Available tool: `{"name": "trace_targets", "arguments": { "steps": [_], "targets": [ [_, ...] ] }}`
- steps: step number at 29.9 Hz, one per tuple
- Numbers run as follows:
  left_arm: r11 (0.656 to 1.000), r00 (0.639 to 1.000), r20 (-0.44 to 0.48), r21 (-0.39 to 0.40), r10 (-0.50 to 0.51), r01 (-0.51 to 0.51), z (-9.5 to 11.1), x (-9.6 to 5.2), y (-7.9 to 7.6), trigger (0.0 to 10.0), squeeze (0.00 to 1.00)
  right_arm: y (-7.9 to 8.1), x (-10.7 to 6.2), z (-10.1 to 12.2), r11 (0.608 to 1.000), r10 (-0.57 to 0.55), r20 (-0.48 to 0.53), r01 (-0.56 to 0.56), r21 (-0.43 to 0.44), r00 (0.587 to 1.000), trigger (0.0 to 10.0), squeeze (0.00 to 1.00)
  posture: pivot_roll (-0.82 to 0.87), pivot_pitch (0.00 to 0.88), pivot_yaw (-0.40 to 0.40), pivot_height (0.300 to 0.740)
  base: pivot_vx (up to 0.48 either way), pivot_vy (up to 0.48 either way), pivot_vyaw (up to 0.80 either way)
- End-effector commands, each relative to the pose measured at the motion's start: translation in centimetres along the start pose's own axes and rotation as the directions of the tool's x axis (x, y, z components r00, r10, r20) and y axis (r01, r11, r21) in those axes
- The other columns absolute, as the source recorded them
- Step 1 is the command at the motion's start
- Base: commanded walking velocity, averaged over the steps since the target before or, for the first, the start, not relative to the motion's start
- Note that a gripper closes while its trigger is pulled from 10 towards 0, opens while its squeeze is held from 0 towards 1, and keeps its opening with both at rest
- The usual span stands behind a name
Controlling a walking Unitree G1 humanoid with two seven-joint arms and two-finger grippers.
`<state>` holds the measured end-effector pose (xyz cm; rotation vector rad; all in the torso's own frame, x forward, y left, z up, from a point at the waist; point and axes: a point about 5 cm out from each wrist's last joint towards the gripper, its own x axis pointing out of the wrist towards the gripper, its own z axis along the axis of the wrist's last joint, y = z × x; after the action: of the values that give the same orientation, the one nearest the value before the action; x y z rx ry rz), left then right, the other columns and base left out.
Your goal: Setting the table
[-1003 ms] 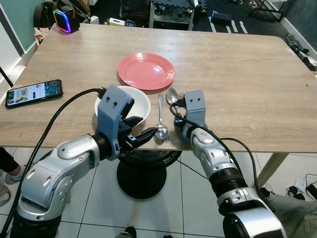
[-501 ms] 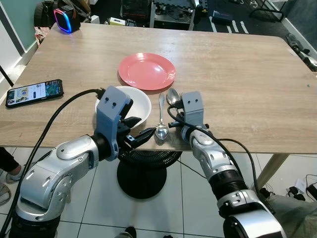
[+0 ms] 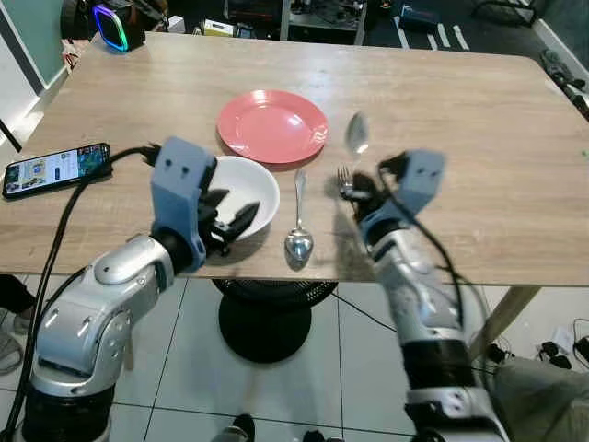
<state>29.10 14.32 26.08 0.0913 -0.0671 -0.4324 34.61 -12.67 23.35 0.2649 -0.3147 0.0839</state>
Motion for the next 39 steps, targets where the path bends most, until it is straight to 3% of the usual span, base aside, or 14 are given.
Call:
{"name": "trace_targets", "arguments": {
  "steps": [1, 5, 7, 9, 13, 19, 31, 39],
  "targets": [
    [0.999, 0.999, 0.008, -0.002, 0.032, -0.032, -0.1, 0.0, 0.1, 10.0, 0.00, -0.8, -0.7, 0.4, 0.998, -0.044, 0.027, 0.045, -0.045, 0.999, 10.0, 0.00, 0.07, 0.167, 0.033, 0.740, 0.000, 0.000, 0.00],
    [0.995, 0.995, 0.014, 0.010, 0.099, -0.100, -0.4, -0.1, 0.3, 10.0, 0.00, -1.7, -1.9, 0.7, 0.996, -0.080, 0.047, 0.082, -0.047, 0.996, 10.0, 0.00, 0.06, 0.150, 0.040, 0.740, 0.000, 0.000, 0.00],
    [0.992, 0.991, 0.035, -0.029, 0.127, -0.126, -0.5, -0.5, 0.2, 10.0, 0.00, -3.1, -3.5, 0.5, 0.983, -0.144, 0.037, 0.147, -0.112, 0.989, 10.0, 0.00, 0.06, 0.134, 0.042, 0.740, 0.000, 0.000, 0.00],
    [0.991, 0.991, 0.038, -0.034, 0.127, -0.126, -0.6, -0.5, 0.1, 10.0, 0.00, -3.3, -3.8, 0.6, 0.980, -0.154, 0.036, 0.158, -0.124, 0.987, 10.0, 0.00, 0.06, 0.134, 0.042, 0.740, 0.000, 0.000, 0.00],
    [0.990, 0.990, 0.030, -0.004, 0.139, -0.139, -1.1, -0.7, 0.7, 10.0, 0.00, -4.8, -5.3, 0.1, 0.961, -0.219, 0.000, 0.215, -0.176, 0.976, 10.0, 0.00, 0.04, 0.117, 0.050, 0.740, 0.000, 0.000, 0.00],
    [0.992, 0.992, -0.003, 0.002, 0.126, -0.126, -1.8, 0.0, 1.2, 10.0, 0.00, -5.8, -5.7, 0.2, 0.940, -0.270, -0.001, 0.264, -0.215, 0.963, 10.0, 0.00, 0.02, 0.106, 0.063, 0.740, 0.000, 0.000, 0.00],
    [0.990, 0.990, 0.005, -0.014, 0.139, -0.139, -2.0, 1.6, 1.3, 10.0, 0.00, -5.5, -5.5, -0.7, 0.944, -0.273, -0.045, 0.259, -0.205, 0.961, 10.0, 0.00, 0.01, 0.099, 0.066, 0.740, 0.000, 0.000, 0.00],
    [0.993, 0.993, 0.014, -0.013, 0.118, -0.118, -1.9, 2.1, 1.2, 10.0, 0.00, -6.1, -5.6, -1.1, 0.938, -0.300, -0.060, 0.284, -0.197, 0.952, 10.0, 0.00, 0.01, 0.093, 0.068, 0.740, 0.000, 0.000, -0.80]
  ]
}}
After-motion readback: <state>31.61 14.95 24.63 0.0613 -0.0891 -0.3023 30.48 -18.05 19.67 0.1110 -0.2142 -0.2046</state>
